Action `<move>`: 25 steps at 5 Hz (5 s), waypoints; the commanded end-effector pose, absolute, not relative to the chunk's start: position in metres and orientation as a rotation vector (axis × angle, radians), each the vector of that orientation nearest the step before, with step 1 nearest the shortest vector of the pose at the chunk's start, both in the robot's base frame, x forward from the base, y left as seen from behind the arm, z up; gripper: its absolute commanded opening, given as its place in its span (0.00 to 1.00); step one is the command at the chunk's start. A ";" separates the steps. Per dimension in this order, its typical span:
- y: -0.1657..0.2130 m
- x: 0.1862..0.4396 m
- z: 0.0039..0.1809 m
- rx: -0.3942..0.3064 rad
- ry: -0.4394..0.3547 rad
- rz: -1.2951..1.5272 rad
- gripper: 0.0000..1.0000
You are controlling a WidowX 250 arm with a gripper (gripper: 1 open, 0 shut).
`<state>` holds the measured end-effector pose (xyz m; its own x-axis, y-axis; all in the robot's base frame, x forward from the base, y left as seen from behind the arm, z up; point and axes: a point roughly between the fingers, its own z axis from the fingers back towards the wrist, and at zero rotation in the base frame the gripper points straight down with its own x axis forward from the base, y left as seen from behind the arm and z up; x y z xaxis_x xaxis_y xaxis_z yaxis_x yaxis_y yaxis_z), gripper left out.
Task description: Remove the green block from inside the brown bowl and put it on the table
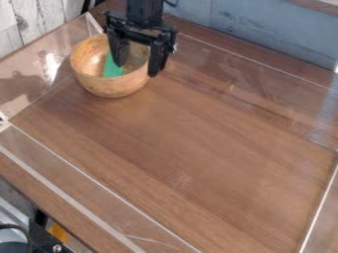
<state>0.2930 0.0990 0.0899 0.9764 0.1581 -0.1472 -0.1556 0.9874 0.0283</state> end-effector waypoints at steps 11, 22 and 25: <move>0.162 0.326 0.085 0.053 0.004 0.291 1.00; 0.191 0.341 0.016 0.042 0.099 0.332 0.00; 0.187 0.334 0.031 0.041 0.093 0.339 0.00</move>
